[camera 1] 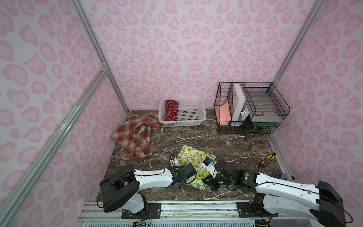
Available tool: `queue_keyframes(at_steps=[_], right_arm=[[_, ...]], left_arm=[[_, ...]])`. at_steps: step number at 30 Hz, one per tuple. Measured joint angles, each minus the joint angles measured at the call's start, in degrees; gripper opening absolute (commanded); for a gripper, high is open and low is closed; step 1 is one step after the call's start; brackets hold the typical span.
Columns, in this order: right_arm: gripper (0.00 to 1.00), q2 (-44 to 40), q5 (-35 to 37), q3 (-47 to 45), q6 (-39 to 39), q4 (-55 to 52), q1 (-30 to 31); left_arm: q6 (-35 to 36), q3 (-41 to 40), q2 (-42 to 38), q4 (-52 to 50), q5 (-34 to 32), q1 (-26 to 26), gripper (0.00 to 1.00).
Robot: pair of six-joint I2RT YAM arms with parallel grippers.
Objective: Roll up the skirts
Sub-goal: Roll the skirt at the center of the board.
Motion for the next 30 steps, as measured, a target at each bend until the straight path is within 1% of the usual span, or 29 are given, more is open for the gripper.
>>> queue_keyframes(at_steps=[3,6,9,14,19,23,26,30], right_arm=[[0.03,5.31,1.4,1.36,-1.25,3.58,2.73],[0.06,8.48,3.5,0.98,-1.79,7.28,3.04],[0.12,11.98,6.25,0.92,-2.45,11.13,2.89],[0.21,18.34,4.83,0.79,-5.77,13.35,2.58],[0.39,22.27,4.15,-0.59,-6.36,16.72,2.58],[0.56,22.73,4.2,-0.96,-7.32,18.99,3.56],[0.59,23.21,6.12,-0.28,-8.31,18.73,4.98],[0.58,23.65,11.1,0.63,-8.35,17.27,7.69]], left_arm=[[0.0,-0.31,-0.33,0.15,0.22,0.0,0.0],[-0.02,-0.85,-0.74,0.5,0.31,0.0,0.0],[-0.07,-1.6,-1.16,1.42,0.31,0.0,0.0],[-0.04,-2.49,-2.1,2.75,0.76,0.28,0.0],[0.0,-3.5,-3.54,3.52,2.14,0.83,0.0],[0.24,-4.04,-3.91,4.44,2.54,1.07,0.0],[0.44,-4.31,-3.8,5.07,2.54,1.25,0.0],[0.9,-4.7,-3.32,6.21,2.73,1.46,0.0]])
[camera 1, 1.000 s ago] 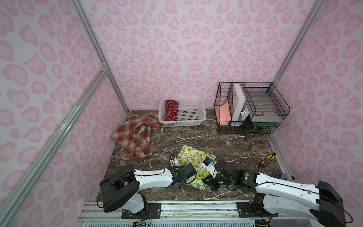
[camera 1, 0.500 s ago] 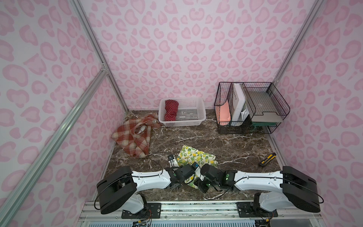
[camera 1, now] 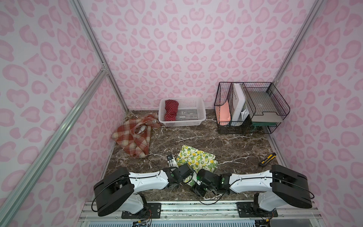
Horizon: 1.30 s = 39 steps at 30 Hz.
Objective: Roll up the skirts
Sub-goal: Roll the skirt at the center of the board.
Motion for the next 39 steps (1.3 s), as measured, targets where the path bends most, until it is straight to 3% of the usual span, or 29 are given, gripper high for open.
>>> queue_keyframes(at_steps=[5,10,22,28,31,39], right_arm=[[0.48,-3.34,8.44,0.15,0.24,-5.03,5.62],[0.47,-7.67,13.09,-0.15,-1.51,-7.32,8.41],[0.62,-2.19,18.45,-2.21,-7.69,-2.14,8.33],[0.6,4.48,22.6,0.92,-7.21,0.02,8.35],[0.5,7.63,24.76,3.21,-5.73,0.55,8.44],[0.0,14.6,28.35,8.74,-4.24,0.28,8.76]], left_arm=[[0.83,-0.11,0.02,0.79,0.31,0.31,0.0],[1.25,-0.07,0.04,1.07,0.83,0.61,0.0],[1.27,-1.33,-1.07,2.64,0.83,0.61,0.0],[1.95,-2.34,-3.08,2.95,1.9,0.68,0.0],[2.36,-2.89,-4.42,2.49,3.08,0.74,0.0],[3.61,-3.82,-8.28,-1.9,4.72,1.88,0.0]])
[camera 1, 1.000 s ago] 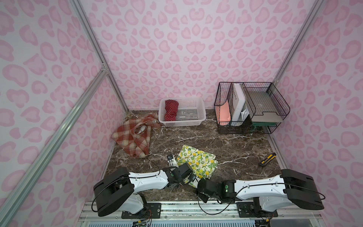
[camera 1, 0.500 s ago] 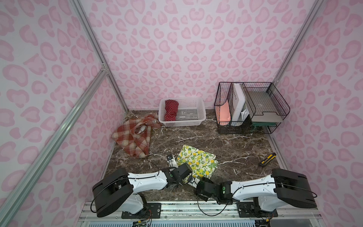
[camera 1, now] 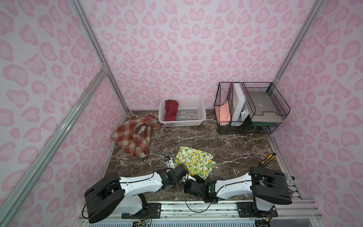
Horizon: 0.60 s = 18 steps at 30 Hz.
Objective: Roll up the skirts
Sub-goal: Roll the skirt at the center of the board.
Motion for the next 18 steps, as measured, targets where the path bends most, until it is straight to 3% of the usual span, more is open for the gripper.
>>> queue_keyframes(at_steps=[4,7,11,14,18], right_arm=[[0.0,-0.24,-2.38,0.57,-0.46,-0.02,-0.2],[0.0,-2.32,-9.4,0.39,-0.63,-0.26,-1.46],[0.0,-5.57,-24.46,-0.61,0.31,-0.42,-6.14],[0.0,-5.95,-38.27,-1.7,3.28,0.57,-11.91],[0.0,-4.66,-53.66,-3.43,7.19,4.55,-18.73]], left_arm=[[0.66,-0.11,-1.81,-2.43,0.94,0.76,0.0],[1.75,-0.11,-3.26,-4.72,2.47,1.79,0.02],[2.05,-0.09,-5.99,-7.78,4.61,4.52,0.48],[2.67,0.22,-10.25,-10.88,4.72,6.95,0.61],[3.45,0.87,-17.59,-16.35,3.02,9.73,0.65]])
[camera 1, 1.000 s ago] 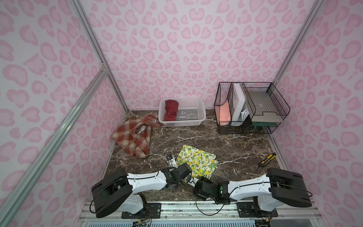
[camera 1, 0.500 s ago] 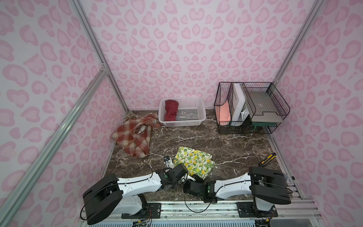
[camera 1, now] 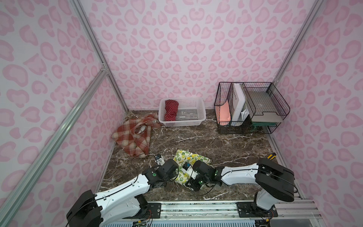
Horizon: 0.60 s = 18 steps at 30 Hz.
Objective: Roll up the skirts
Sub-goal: Roll the skirt at the center of the board.
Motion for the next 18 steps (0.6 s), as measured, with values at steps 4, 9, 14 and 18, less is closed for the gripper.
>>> queue_keyframes(at_steps=[4,9,14,18], right_arm=[[0.0,2.27,-14.84,-1.01,4.68,2.99,-6.73],[0.0,7.15,-26.64,-0.33,9.68,5.95,-11.91],[0.0,11.45,-33.51,-0.31,14.82,10.95,-14.4],[0.0,12.48,-35.45,-0.15,16.2,12.11,-16.09]], left_arm=[[0.96,-0.57,-7.5,-4.83,-1.88,0.92,0.67],[1.05,-1.66,-9.42,-7.69,-1.64,1.01,0.67],[0.79,-0.98,-13.07,-8.5,-1.75,-1.57,0.68],[-0.96,-1.53,-18.8,-8.59,-2.73,-4.42,0.69]])
